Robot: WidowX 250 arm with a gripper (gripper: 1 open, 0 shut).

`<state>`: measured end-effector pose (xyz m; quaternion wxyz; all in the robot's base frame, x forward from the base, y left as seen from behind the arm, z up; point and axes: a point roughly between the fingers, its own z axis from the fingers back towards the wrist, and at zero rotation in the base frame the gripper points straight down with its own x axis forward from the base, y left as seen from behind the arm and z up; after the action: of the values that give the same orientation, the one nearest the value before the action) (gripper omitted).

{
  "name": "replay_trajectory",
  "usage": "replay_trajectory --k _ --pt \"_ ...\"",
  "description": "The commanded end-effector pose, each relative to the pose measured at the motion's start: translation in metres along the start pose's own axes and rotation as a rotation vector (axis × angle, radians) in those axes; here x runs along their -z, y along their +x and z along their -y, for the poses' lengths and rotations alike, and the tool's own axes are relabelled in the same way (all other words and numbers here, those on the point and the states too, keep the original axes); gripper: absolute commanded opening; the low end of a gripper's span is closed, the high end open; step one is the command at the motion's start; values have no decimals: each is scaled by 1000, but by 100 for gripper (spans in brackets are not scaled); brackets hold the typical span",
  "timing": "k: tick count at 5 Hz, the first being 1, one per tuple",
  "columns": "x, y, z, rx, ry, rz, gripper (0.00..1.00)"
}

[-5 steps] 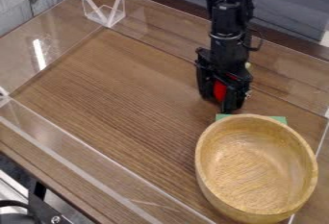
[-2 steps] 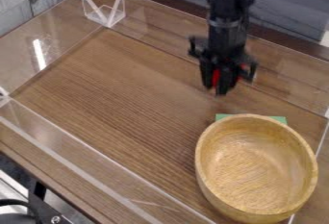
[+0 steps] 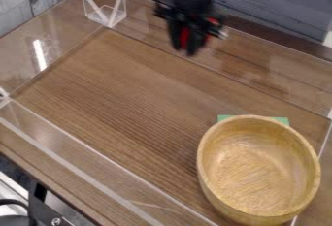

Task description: Move the red object to the left side of the table

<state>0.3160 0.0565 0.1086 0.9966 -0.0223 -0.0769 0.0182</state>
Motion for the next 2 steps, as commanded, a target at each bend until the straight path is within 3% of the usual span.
replay_trajectory --k 1,2 --pt "-23 -2 -49 -124 48 56 0" --pt "-19 -10 -93 -228 79 41 0"
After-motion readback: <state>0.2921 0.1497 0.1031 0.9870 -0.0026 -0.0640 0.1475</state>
